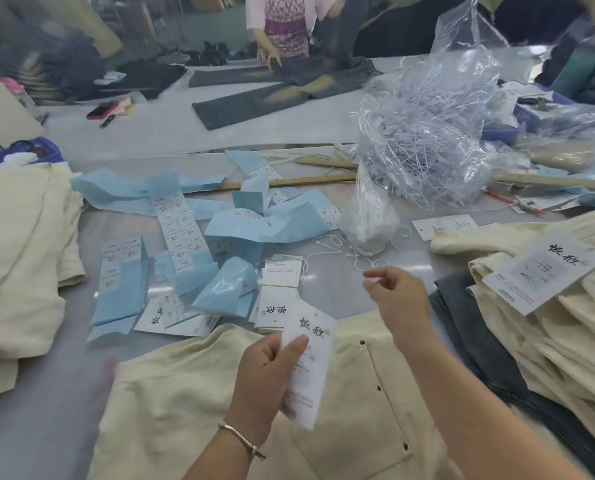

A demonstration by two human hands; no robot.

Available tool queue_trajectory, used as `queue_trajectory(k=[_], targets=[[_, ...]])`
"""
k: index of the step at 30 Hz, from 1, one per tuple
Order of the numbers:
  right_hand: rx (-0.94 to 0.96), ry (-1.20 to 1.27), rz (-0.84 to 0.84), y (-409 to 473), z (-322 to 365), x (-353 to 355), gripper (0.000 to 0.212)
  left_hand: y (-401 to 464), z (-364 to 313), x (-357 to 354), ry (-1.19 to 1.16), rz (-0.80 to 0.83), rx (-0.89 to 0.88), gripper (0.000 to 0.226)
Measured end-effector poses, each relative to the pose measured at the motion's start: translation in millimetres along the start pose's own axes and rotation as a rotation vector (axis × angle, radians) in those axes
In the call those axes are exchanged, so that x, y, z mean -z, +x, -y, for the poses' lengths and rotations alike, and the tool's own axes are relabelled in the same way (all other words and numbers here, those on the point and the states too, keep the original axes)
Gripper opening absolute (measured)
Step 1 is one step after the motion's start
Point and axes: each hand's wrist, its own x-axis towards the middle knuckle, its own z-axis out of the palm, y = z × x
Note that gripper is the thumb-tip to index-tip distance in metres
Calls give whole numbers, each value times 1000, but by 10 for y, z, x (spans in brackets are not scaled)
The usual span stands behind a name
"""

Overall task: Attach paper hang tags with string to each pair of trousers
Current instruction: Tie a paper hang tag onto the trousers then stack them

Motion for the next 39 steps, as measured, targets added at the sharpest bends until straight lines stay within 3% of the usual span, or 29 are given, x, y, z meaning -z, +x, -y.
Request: queue_trajectory(k=[2,3,6,9,12,15,19,20,22,26,28,31,34,39], targets=[[5,-287,9,372,-132,4,12,74,55,20,-13,-25,56,18],[-15,-423,19,512,-206,-2,13,103,73,13,-29,-29,74,21],[-54,-727,49,802,-402,-24,16,217,172,-23,-43,-9,88,54],[45,-766,134,1013,-503,-87,26,358,259,-51,28,69,72,88],[108,-743,220,1142,-511,-216,27,459,276,-110,23,98,77,65],[156,-767,193,1213,-514,-316,4,512,281,-168,37,80,104,32],[148,-920,256,1195,-470,-369,21,564,281,-163,95,22,115,23],[105,-848,259,1180,-429,-363,22,570,275,-162,120,13,115,27],[-35,-473,280,1095,-315,-323,21,573,260,-170,151,-4,130,36],[-194,186,529,641,76,-213,15,517,178,-272,43,12,216,29],[-198,206,600,362,188,-183,18,469,85,-332,-64,39,251,21],[-69,-43,694,-35,242,-160,17,411,-52,-351,-271,68,294,33],[82,-243,695,-333,270,-124,21,289,-132,-296,-312,89,252,33],[104,-120,712,-696,419,76,12,36,-185,-169,-350,28,241,31]])
